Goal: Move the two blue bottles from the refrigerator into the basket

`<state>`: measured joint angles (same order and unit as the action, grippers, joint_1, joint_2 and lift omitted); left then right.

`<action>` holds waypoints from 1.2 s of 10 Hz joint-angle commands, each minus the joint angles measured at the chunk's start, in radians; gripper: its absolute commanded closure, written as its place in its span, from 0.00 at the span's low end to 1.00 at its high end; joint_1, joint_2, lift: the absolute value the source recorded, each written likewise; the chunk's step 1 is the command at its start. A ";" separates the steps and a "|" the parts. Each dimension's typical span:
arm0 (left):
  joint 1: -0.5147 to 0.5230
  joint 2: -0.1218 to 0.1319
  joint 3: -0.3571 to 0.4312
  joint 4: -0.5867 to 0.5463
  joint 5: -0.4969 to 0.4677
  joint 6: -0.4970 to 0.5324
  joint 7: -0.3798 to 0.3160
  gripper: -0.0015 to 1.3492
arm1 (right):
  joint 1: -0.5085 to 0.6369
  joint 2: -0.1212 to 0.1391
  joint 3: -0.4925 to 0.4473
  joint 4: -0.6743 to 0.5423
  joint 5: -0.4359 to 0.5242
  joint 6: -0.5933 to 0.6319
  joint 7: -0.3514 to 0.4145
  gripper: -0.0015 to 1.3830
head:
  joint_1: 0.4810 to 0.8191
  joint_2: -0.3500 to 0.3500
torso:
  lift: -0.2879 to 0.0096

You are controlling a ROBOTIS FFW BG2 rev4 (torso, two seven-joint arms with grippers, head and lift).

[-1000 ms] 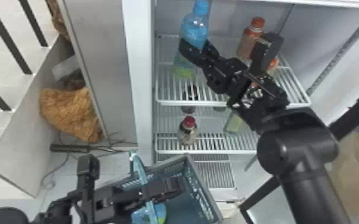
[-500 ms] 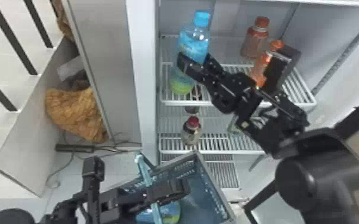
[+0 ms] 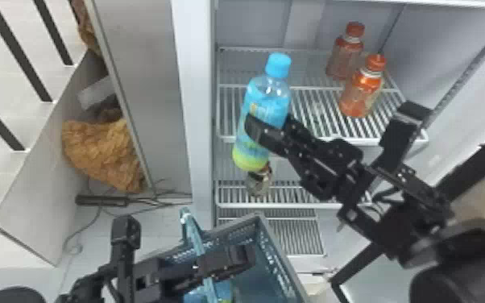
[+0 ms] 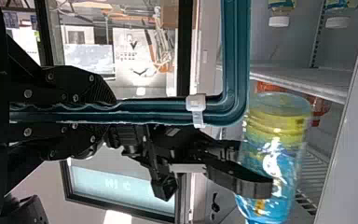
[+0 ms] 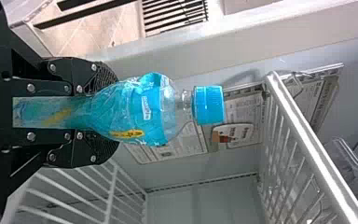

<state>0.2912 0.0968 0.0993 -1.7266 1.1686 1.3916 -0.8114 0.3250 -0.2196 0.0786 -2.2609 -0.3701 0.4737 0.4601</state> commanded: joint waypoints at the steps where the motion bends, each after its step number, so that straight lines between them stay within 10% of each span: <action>1: 0.001 0.000 0.000 0.000 0.000 0.000 0.000 0.89 | 0.053 -0.003 -0.023 -0.045 -0.009 0.039 0.011 0.92 | 0.63 0.35 | 0.93; 12: -0.016 -0.003 0.012 0.000 0.002 -0.017 0.000 0.89 | 0.313 0.006 -0.107 -0.185 -0.027 0.265 0.110 0.92 | 0.63 0.32 | 0.93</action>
<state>0.2773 0.0935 0.1121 -1.7266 1.1699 1.3755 -0.8115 0.6326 -0.2132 -0.0278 -2.4490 -0.3956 0.7281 0.5708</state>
